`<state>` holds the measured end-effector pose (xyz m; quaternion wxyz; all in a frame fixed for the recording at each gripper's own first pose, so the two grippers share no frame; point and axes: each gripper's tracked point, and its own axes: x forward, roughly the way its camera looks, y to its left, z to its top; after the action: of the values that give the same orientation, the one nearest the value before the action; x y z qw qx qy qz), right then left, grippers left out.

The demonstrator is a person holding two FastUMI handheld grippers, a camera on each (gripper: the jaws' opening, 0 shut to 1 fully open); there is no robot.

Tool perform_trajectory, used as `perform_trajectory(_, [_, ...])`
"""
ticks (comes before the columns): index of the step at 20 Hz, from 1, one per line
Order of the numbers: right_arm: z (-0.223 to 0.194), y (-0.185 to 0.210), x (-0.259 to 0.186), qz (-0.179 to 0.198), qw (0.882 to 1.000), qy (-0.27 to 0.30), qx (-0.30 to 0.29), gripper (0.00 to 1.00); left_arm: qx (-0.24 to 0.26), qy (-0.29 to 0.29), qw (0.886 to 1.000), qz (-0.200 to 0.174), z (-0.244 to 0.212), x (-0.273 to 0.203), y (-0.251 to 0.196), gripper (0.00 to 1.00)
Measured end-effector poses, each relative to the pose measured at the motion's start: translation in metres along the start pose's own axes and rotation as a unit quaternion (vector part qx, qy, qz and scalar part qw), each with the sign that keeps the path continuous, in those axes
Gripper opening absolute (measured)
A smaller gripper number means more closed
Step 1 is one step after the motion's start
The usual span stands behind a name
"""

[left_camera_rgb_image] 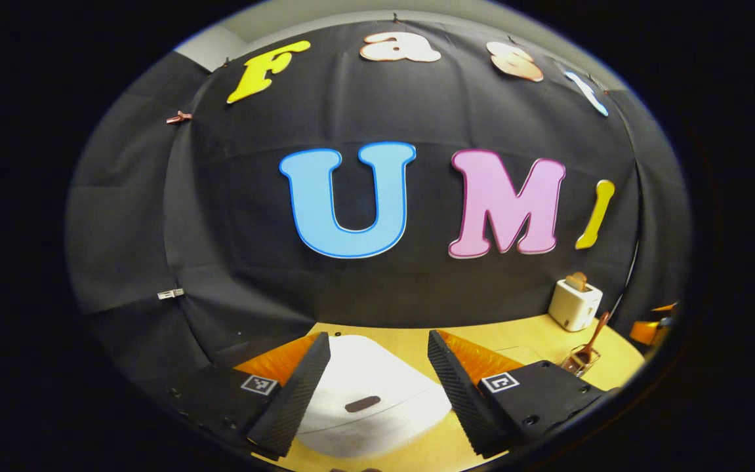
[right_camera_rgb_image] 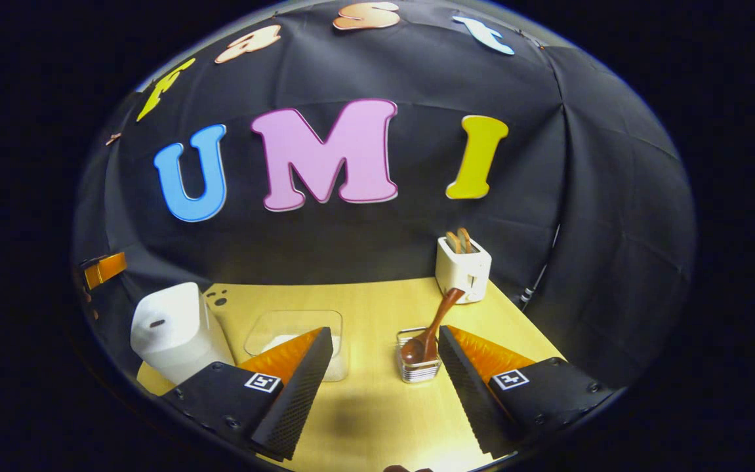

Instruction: Close the left gripper, press the button to open the rice cooker; take a wooden spoon from the chopstick holder with the right hand, scoop a spoonful of rice and pour it into the rice cooker, then put the wooden spoon back into the chopstick holder.

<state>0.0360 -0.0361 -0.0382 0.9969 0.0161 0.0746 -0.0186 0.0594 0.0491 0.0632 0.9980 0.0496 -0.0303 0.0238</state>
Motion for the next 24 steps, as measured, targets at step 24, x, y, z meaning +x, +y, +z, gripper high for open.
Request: perform_trajectory(24, [-0.033,0.049,-0.063,0.080,0.996,0.023,-0.017,0.99,-0.065,-0.001,0.997,-0.037,-0.017,-0.097,-0.071,0.95])
